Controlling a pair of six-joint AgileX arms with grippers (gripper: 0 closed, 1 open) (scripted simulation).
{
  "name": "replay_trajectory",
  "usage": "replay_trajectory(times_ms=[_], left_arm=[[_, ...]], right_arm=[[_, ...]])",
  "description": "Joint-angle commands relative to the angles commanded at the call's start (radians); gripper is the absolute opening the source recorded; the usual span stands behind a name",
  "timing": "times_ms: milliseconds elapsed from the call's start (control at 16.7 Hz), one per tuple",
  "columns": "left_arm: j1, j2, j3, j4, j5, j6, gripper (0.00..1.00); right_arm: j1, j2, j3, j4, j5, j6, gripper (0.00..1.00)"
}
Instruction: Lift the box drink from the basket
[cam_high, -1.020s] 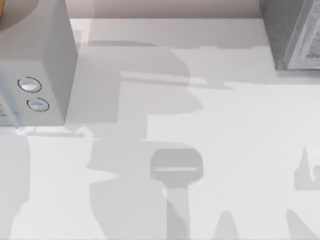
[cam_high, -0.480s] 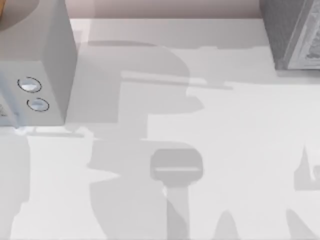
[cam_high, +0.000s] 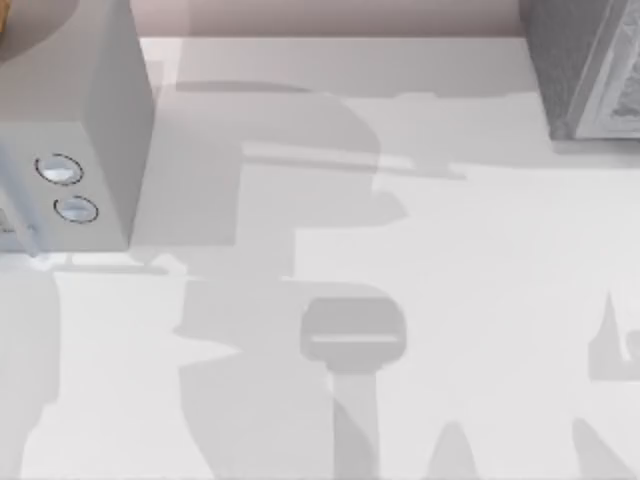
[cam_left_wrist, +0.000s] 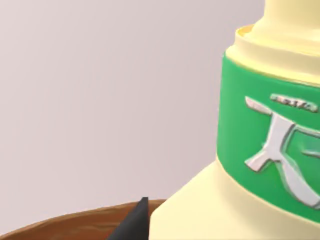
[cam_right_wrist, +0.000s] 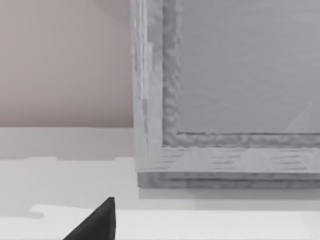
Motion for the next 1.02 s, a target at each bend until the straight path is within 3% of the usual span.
replay_trajectory(times_ms=[300, 540, 780, 1020], left_arm=[[-0.001, -0.024, 0.045, -0.005, -0.019, -0.008, 0.00], [-0.014, -0.043, 0.226, -0.046, -0.076, -0.027, 0.00], [-0.009, -0.033, 0.468, -0.247, -0.094, -0.023, 0.00], [-0.003, -0.007, 0.608, -0.506, -0.053, -0.008, 0.00]], right_arm=[[0.000, 0.000, 0.000, 0.000, 0.000, 0.000, 1.00], [0.000, 0.000, 0.000, 0.000, 0.000, 0.000, 1.00], [0.000, 0.000, 0.000, 0.000, 0.000, 0.000, 1.00], [0.000, 0.000, 0.000, 0.000, 0.000, 0.000, 1.00]])
